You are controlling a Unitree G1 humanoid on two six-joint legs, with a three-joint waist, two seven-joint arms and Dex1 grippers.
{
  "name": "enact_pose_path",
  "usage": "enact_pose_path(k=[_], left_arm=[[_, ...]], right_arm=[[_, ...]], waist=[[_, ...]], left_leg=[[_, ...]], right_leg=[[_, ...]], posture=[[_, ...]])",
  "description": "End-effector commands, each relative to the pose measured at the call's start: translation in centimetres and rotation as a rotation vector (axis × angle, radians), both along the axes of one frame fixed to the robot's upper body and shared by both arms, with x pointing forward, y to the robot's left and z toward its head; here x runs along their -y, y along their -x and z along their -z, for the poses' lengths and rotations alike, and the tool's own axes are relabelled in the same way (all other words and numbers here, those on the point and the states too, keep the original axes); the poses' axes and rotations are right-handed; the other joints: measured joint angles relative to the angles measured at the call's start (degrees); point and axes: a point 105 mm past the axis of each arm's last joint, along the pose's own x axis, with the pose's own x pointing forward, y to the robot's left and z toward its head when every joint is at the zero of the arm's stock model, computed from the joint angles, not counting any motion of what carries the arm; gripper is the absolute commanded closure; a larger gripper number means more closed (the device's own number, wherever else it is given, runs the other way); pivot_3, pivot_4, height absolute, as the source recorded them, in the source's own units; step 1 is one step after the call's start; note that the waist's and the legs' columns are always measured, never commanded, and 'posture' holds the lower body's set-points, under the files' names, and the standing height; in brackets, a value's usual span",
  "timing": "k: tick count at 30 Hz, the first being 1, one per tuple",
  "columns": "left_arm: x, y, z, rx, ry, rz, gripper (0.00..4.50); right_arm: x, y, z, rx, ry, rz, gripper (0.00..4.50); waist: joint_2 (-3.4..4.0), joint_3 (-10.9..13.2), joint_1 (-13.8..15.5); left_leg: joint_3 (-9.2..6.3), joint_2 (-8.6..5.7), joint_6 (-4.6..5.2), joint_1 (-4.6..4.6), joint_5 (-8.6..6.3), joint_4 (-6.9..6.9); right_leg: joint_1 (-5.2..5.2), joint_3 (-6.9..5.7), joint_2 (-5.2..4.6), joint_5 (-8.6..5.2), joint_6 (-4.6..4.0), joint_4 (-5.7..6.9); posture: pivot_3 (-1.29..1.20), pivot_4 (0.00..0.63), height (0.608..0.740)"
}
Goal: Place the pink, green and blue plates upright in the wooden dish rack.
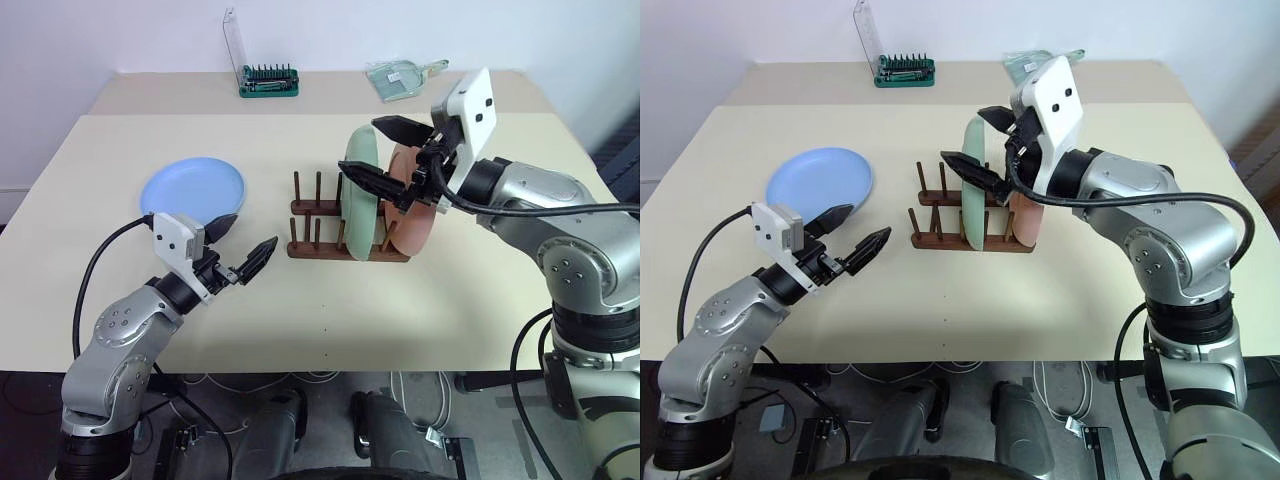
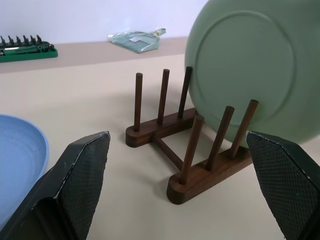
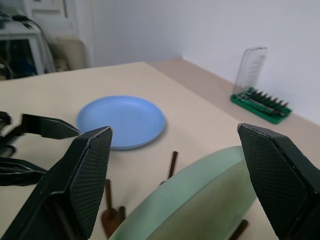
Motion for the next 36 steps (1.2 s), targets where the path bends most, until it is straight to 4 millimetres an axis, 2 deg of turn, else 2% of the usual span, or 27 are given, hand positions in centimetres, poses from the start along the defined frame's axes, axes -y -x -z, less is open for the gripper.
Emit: enact_pose_path(k=[1, 4, 5, 8, 11, 13, 19, 25, 28, 35, 36], left_arm=[[-0.3, 0.0, -1.0, 0.036, 0.027, -0.024, 0.0], [-2.5, -1.5, -1.0, 0.042, 0.018, -0.187, 0.0], [-5.5, -3.0, -1.3, 0.031, 0.044, -0.384, 0.0], [-11.4, -4.7, -1.4, -0.03, 0.084, -0.757, 0.0], [-15.1, -4.9, -1.1, -0.117, 0.066, -0.976, 0.0], [-16.5, -5.1, -0.4, -0.194, 0.095, -1.046, 0.0], [-16.8, -7.9, 2.6, -0.427, 0.065, -1.016, 0.0], [-16.0, -9.8, 4.8, -0.556, 0.147, -0.95, 0.0], [-15.4, -10.5, 5.2, -0.548, 0.141, -0.928, 0.77], [-15.5, -10.5, 4.4, -0.494, 0.17, -0.947, 4.42], [-15.5, -10.6, 3.7, -0.456, 0.182, -0.947, 4.48]], right_arm=[[0.2, 0.7, -2.8, 0.144, -0.021, -0.009, 0.43], [-0.1, 1.0, -3.5, 0.234, 0.03, -0.032, 0.43], [-0.8, 0.9, -3.4, 0.269, 0.084, -0.053, 0.43], [-2.4, 0.6, -2.9, 0.33, 0.175, -0.102, 0.43], [-3.9, 0.7, -2.9, 0.371, 0.192, -0.159, 0.43], [-4.7, 1.0, -2.9, 0.389, 0.188, -0.202, 0.43], [-6.2, 1.6, -2.4, 0.399, 0.18, -0.29, 0.43], [-6.7, 2.0, -1.6, 0.382, 0.176, -0.322, 0.43], [-6.7, 1.9, -0.8, 0.36, 0.194, -0.31, 0.36], [-6.6, 1.8, 0.8, 0.333, 0.263, -0.293, 0.36], [-6.7, 1.9, 0.9, 0.334, 0.272, -0.295, 0.36]], waist=[[0.0, 0.0, -0.02], [0.0, 0.0, 0.02], [0.01, 0.0, 0.02], [-0.09, -0.01, -0.13], [-0.1, -0.01, -0.17], [-0.1, -0.01, -0.07], [-0.2, -0.03, 0.13], [-0.21, -0.04, -0.17], [-0.19, -0.06, -0.1], [-0.19, -0.06, -0.1], [-0.2, -0.07, -0.11]], left_leg=[[0.0, 0.0, 0.0, 0.0, 0.0, 0.0], [0.0, 0.0, 0.0, 0.0, 0.0, 0.02], [-0.01, 0.0, -0.01, 0.0, 0.0, 0.03], [-0.03, 0.1, -0.06, 0.03, 0.03, 0.15], [-0.03, 0.14, -0.09, 0.04, 0.05, 0.17], [-0.03, 0.13, -0.1, 0.03, 0.06, 0.16], [-0.1, 0.08, -0.14, 0.01, 0.06, 0.3], [-0.08, 0.09, -0.16, 0.01, 0.05, 0.42], [-0.08, 0.11, -0.2, 0.03, 0.08, 0.38], [-0.07, 0.12, -0.21, 0.02, 0.08, 0.39], [-0.07, 0.12, -0.21, 0.02, 0.08, 0.39]], right_leg=[[0.0, 0.0, 0.0, 0.0, 0.0, 0.0], [0.0, 0.0, 0.01, 0.03, 0.03, 0.01], [0.0, -0.01, 0.03, 0.03, 0.04, 0.02], [0.02, -0.02, 0.18, 0.15, 0.06, 0.07], [0.02, -0.01, 0.24, 0.24, 0.14, 0.07], [0.01, -0.01, 0.25, 0.29, 0.23, 0.08], [0.07, -0.02, 0.27, 0.43, 0.34, 0.08], [0.08, 0.0, 0.29, 0.57, 0.37, 0.08], [0.04, 0.01, 0.29, 0.58, 0.35, 0.15], [0.04, 0.03, 0.28, 0.61, 0.32, 0.16], [0.04, 0.02, 0.28, 0.61, 0.32, 0.16]], posture=[[0.0, 0.15, 0.735], [0.0, 0.15, 0.735], [0.0, 0.15, 0.735], [0.0, 0.15, 0.735], [0.0, 0.15, 0.735], [0.0, 0.15, 0.735], [0.0, 0.15, 0.735], [0.0, 0.15, 0.735], [0.0, 0.15, 0.735], [0.0, 0.15, 0.735], [0.0, 0.15, 0.735]])
